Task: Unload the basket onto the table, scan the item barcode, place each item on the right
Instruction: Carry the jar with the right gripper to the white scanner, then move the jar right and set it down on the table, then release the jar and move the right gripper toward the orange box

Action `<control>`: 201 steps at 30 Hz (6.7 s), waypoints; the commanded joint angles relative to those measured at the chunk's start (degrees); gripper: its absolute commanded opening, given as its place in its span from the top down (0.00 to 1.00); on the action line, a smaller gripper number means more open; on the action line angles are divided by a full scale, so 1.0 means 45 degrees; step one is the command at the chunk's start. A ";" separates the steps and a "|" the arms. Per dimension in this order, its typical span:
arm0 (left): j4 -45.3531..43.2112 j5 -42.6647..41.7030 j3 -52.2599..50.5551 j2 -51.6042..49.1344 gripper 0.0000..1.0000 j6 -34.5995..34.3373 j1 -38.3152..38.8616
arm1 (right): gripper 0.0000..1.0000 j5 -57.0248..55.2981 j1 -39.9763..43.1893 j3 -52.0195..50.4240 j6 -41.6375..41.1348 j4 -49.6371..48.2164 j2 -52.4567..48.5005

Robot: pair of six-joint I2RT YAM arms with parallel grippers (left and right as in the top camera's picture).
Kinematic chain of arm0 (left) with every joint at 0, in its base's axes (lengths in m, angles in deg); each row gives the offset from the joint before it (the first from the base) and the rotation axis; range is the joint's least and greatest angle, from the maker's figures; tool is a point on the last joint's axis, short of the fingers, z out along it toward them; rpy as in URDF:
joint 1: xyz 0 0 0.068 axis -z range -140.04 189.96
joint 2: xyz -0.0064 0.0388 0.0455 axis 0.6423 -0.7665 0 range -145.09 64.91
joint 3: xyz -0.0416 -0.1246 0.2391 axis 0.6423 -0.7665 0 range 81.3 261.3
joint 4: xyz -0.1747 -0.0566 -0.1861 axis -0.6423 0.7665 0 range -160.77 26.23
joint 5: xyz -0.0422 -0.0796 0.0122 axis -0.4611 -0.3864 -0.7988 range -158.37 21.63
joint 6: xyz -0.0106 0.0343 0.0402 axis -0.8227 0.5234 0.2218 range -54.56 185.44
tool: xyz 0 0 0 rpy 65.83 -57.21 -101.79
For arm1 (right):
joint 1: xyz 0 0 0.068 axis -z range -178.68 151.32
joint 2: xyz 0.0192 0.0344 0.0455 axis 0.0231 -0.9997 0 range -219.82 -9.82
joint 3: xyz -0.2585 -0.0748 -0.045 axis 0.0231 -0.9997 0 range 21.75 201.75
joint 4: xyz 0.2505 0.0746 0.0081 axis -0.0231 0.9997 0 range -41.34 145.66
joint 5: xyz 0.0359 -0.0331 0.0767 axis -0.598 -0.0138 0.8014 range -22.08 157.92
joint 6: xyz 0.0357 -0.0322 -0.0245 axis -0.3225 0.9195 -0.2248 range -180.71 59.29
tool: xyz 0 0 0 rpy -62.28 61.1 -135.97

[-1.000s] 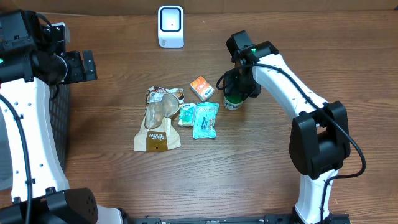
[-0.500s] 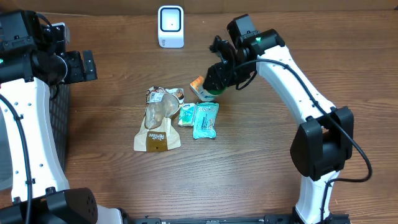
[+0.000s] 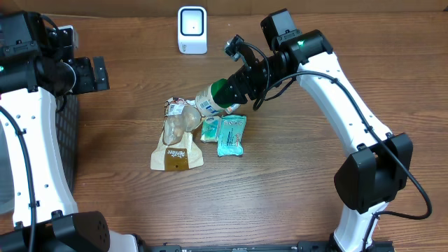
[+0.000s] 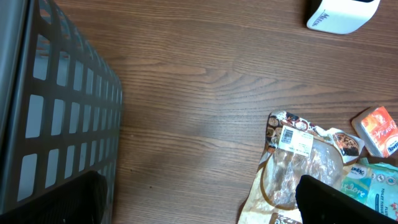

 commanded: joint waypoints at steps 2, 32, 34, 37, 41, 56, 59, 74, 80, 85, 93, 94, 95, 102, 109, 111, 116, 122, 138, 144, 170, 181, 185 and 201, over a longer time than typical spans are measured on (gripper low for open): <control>-0.0005 0.0000 0.0165 -0.0034 0.01 0.0330 -0.0053 | 0.58 0.0034 0.0185 0.0597 -0.1010 -0.0291 0.0641; -0.0005 0.0000 0.0165 -0.0034 0.00 0.0330 -0.0053 | 0.62 -0.6057 -0.0194 0.3900 -0.2341 -0.5838 -0.0520; -0.0005 0.0000 0.0165 -0.0034 0.00 0.0330 -0.0053 | 0.62 -0.7111 -0.0500 0.3895 -0.1467 -0.6722 -0.0976; -0.0005 0.0000 0.0165 -0.0034 0.01 0.0330 -0.0053 | 0.59 -0.8403 -0.0835 0.3895 0.0053 -0.8087 -0.1715; -0.0005 -0.0005 0.0165 -0.0034 0.00 0.0330 -0.0053 | 0.55 -0.8990 -0.0971 0.3891 0.2579 -1.0103 -0.2793; -0.0005 0.0000 0.0165 -0.0034 0.00 0.0330 -0.0053 | 0.64 -0.9938 -0.0971 0.3866 0.8267 -1.6548 -0.6329; -0.0005 -0.0005 0.0165 -0.0034 0.00 0.0330 -0.0053 | 0.62 -0.9923 -0.0937 0.3866 0.9500 -1.6985 -0.6766; -0.0005 0.0000 0.0165 -0.0034 0.00 0.0330 -0.0053 | 0.60 -0.9700 -0.1069 0.3866 0.9675 -1.6538 -0.6868; -0.0005 -0.0005 0.0165 -0.0034 0.00 0.0330 -0.0053 | 0.59 -0.9690 -0.1224 0.3871 0.9646 -1.6563 -0.6829; -0.0005 -0.0005 0.0165 -0.0034 0.01 0.0330 -0.0053 | 0.58 -0.9525 -0.1234 0.3871 0.7791 -1.6402 -0.6334; -0.0005 -0.0005 0.0165 -0.0034 0.00 0.0330 -0.0053 | 0.53 -0.7878 -0.1243 0.3871 0.1511 -1.4061 -0.4129; -0.0010 0.0000 0.0165 -0.0034 0.00 0.0330 -0.0053 | 0.53 -0.7601 -0.1239 0.3871 0.0627 -1.3425 -0.3740; -0.0005 -0.0005 0.0165 -0.0034 0.01 0.0330 -0.0053 | 0.53 -0.7334 -0.1209 0.3871 -0.0053 -1.2852 -0.3424; -0.0005 -0.0005 0.0165 -0.0034 0.01 0.0330 -0.0053 | 0.52 -0.6203 -0.0782 0.3871 -0.2739 -0.6951 -0.0821; -0.0005 0.0000 0.0165 -0.0034 0.00 0.0330 -0.0053 | 0.50 -0.6523 0.0039 0.3866 -0.3322 -0.1146 -0.0010; -0.0005 0.0000 0.0165 -0.0034 0.00 0.0330 -0.0053 | 0.49 -0.6839 0.0427 0.3735 -0.4362 0.0102 -0.0131; -0.0005 -0.0005 0.0165 -0.0034 0.01 0.0330 -0.0053 | 0.49 -0.6941 0.1851 0.2599 -0.5119 0.1836 -0.0418; -0.0005 -0.0005 0.0165 -0.0034 0.00 0.0330 -0.0053 | 0.46 -0.7281 0.3249 0.0160 -0.5115 0.1248 -0.0427; -0.0005 0.0000 0.0165 -0.0034 0.00 0.0330 -0.0053 | 0.47 -1.0384 0.5513 -0.3181 -0.5931 -0.0257 -0.0432; -0.0005 -0.0005 0.0165 -0.0034 0.00 0.0330 -0.0053 | 0.47 -1.0739 0.5508 -0.3181 -0.5926 -0.0413 -0.0432; -0.0005 0.0000 0.0165 -0.0034 0.00 0.0330 -0.0053 | 0.00 -1.0195 0.4809 0.1671 -0.5926 0.2390 -0.0408; -0.0005 0.0000 0.0165 -0.0034 0.00 0.0330 -0.0053 | 0.09 -0.6018 0.2735 0.0928 -0.6314 -0.1666 -0.0461; -0.0005 -0.0005 0.0165 -0.0034 0.01 0.0330 -0.0053 | 0.23 -0.6023 0.1855 -0.0287 -0.6985 -0.3249 -0.0486; -0.0005 0.0000 0.0165 -0.0034 0.00 0.0330 -0.0053 | 0.55 -0.6144 0.0044 -0.1171 -0.7155 -0.4765 -0.3167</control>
